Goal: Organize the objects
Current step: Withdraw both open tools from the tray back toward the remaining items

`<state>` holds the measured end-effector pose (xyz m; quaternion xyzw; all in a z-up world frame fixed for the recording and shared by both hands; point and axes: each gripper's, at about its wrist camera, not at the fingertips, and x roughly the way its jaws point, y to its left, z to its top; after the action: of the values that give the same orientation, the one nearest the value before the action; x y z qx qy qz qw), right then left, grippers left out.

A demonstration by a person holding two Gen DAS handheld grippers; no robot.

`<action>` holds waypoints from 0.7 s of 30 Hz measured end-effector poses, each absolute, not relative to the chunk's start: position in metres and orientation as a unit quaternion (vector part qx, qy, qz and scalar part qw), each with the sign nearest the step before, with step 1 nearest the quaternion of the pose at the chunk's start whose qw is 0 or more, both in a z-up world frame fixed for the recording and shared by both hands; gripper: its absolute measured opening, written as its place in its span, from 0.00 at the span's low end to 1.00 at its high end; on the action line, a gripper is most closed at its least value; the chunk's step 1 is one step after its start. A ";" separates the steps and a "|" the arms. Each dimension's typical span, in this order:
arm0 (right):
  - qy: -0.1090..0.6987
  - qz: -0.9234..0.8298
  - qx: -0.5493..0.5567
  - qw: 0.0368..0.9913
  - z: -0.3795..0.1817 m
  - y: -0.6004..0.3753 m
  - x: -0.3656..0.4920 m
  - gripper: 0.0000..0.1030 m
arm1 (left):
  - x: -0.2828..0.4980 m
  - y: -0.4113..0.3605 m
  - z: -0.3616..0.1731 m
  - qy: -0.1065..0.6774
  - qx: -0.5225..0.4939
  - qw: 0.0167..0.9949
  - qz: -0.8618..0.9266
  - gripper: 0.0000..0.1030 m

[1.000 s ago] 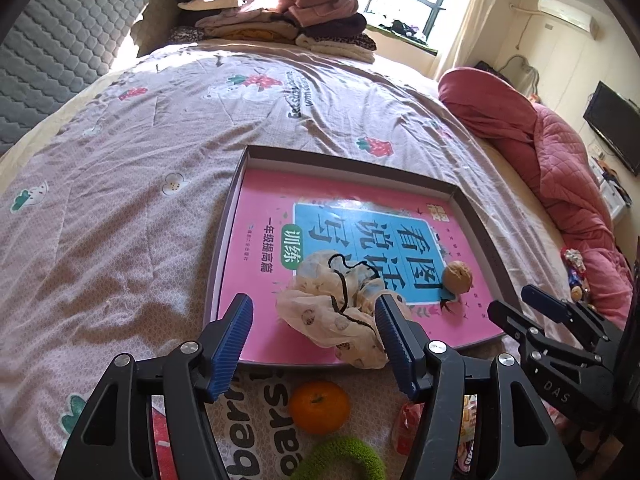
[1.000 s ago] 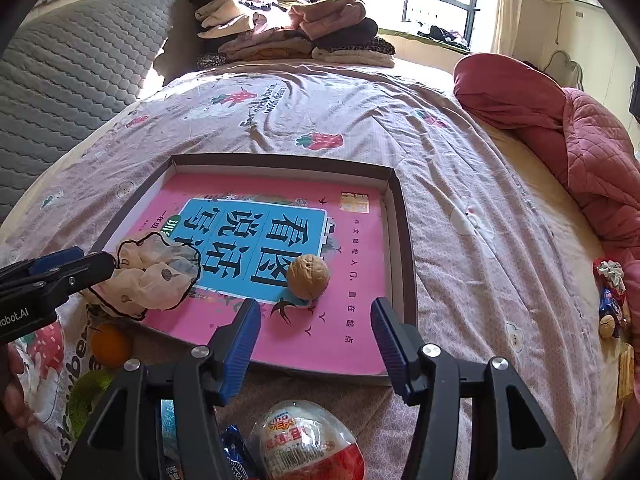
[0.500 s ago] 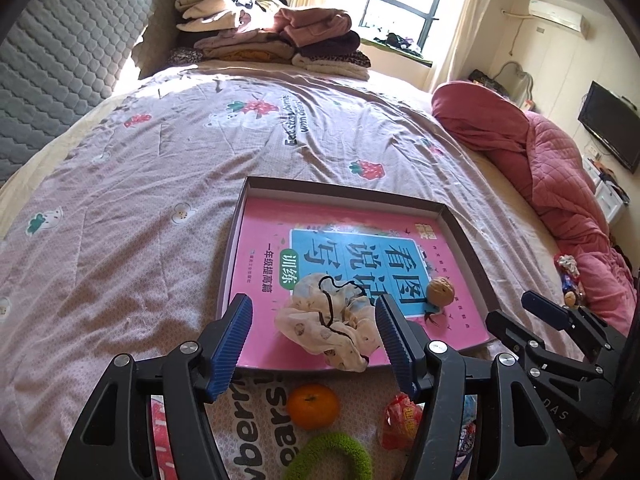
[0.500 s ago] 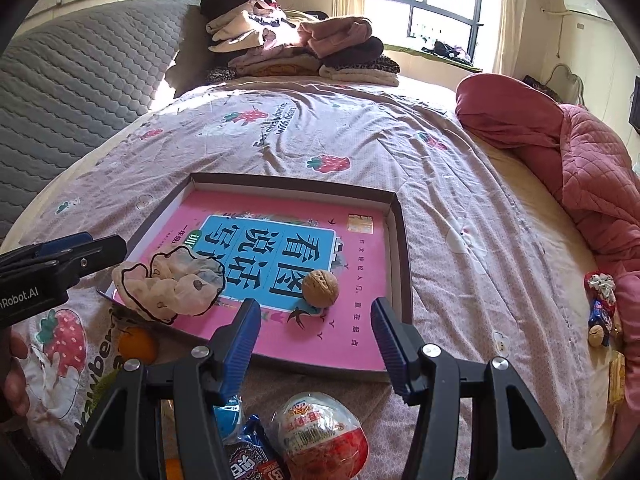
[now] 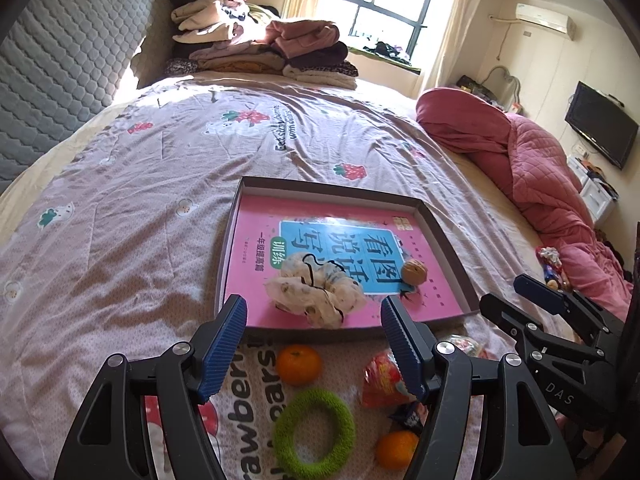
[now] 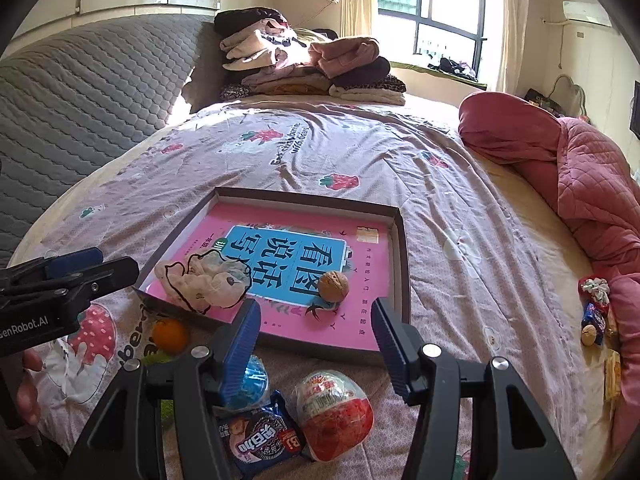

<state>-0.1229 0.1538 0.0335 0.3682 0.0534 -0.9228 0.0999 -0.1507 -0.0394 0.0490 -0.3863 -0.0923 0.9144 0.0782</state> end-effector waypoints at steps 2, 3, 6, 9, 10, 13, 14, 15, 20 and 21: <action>0.054 -0.924 0.365 0.101 0.035 0.155 -0.118 0.55 | -0.144 -0.037 0.050 -0.088 -0.386 0.081 0.915 0.69; 0.054 -0.924 0.364 0.101 0.036 0.156 -0.115 0.55 | -0.140 -0.036 0.051 -0.086 -0.385 0.083 0.915 0.69; 0.053 -0.926 0.360 0.102 0.037 0.158 -0.106 0.55 | -0.131 -0.034 0.053 -0.082 -0.381 0.085 0.917 0.69; 0.052 -0.927 0.357 0.100 0.039 0.160 -0.097 0.56 | -0.122 -0.033 0.055 -0.078 -0.379 0.084 0.918 0.69; 0.051 -0.927 0.357 0.101 0.039 0.161 -0.095 0.56 | -0.120 -0.033 0.055 -0.077 -0.378 0.084 0.919 0.69; 0.052 -0.928 0.354 0.099 0.041 0.163 -0.089 0.56 | -0.115 -0.031 0.055 -0.070 -0.379 0.082 0.919 0.69; 0.054 -0.929 0.354 0.097 0.041 0.164 -0.088 0.56 | -0.113 -0.031 0.055 -0.069 -0.380 0.082 0.919 0.69; 0.055 -0.929 0.353 0.097 0.042 0.164 -0.086 0.56 | -0.111 -0.031 0.054 -0.068 -0.381 0.083 0.919 0.69; 0.057 -0.929 0.352 0.099 0.042 0.166 -0.078 0.56 | -0.101 -0.030 0.051 -0.062 -0.386 0.084 0.916 0.69; 0.058 -0.929 0.352 0.098 0.043 0.166 -0.077 0.56 | -0.099 -0.030 0.050 -0.060 -0.387 0.083 0.916 0.69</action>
<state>-0.0767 0.1665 0.0425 0.3515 0.0578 -0.9292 0.0980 -0.0988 -0.0298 0.0497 -0.3869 -0.0597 0.9164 0.0829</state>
